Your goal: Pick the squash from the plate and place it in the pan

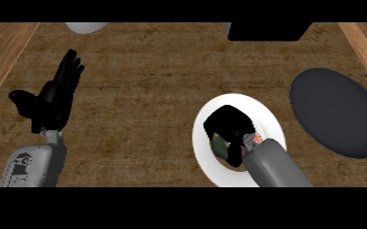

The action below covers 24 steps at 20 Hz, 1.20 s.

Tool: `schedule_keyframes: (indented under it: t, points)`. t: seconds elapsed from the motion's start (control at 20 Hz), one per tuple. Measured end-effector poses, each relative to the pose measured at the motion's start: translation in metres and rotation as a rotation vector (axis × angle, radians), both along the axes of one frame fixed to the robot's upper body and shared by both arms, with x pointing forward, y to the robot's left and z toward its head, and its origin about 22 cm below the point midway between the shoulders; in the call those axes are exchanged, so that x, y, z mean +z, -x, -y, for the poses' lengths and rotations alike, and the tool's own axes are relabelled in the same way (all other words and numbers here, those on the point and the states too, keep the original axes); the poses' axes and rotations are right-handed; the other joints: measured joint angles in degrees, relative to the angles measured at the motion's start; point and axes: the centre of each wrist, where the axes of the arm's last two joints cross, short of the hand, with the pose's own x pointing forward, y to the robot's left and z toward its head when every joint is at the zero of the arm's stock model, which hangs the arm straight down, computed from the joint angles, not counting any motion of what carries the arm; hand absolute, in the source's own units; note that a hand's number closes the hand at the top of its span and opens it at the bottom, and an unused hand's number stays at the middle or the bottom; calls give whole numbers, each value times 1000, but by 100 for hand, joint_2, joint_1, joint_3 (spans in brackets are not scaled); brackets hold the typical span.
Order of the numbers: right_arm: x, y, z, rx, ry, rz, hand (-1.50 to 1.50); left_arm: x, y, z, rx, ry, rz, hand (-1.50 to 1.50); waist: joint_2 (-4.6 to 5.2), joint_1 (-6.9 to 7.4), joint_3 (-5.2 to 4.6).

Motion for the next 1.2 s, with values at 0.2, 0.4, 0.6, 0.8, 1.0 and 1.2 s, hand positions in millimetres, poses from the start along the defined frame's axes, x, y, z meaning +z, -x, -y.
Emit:
schedule_keyframes:
  t: [0.2, 0.4, 0.6, 0.8, 1.0, 1.2]
  points:
    - [0, 22, 16, -24, -56, 45, 150, -1, 2, 0, 5, -1, -4, 0, -6, -40, 2]
    - [-2, 81, 44, -8, -98, 29, 150, -6, 10, -12, 45, 2, -18, 0, -77, -297, -2]
    - [26, 124, 71, -7, -204, 142, 150, -7, 16, -21, 78, 1, -27, 0, -125, -480, 1]
    - [65, 157, 96, -46, -344, 276, 150, -8, 19, -22, 82, 2, -23, 0, -110, -506, 4]
    - [94, 186, 117, -124, -443, 359, 150, -5, 20, -20, 75, 3, -16, 0, -83, -441, 5]
    - [98, 190, 139, -212, -443, 425, 150, -4, 17, -14, 52, 7, -6, 0, -37, -330, 6]
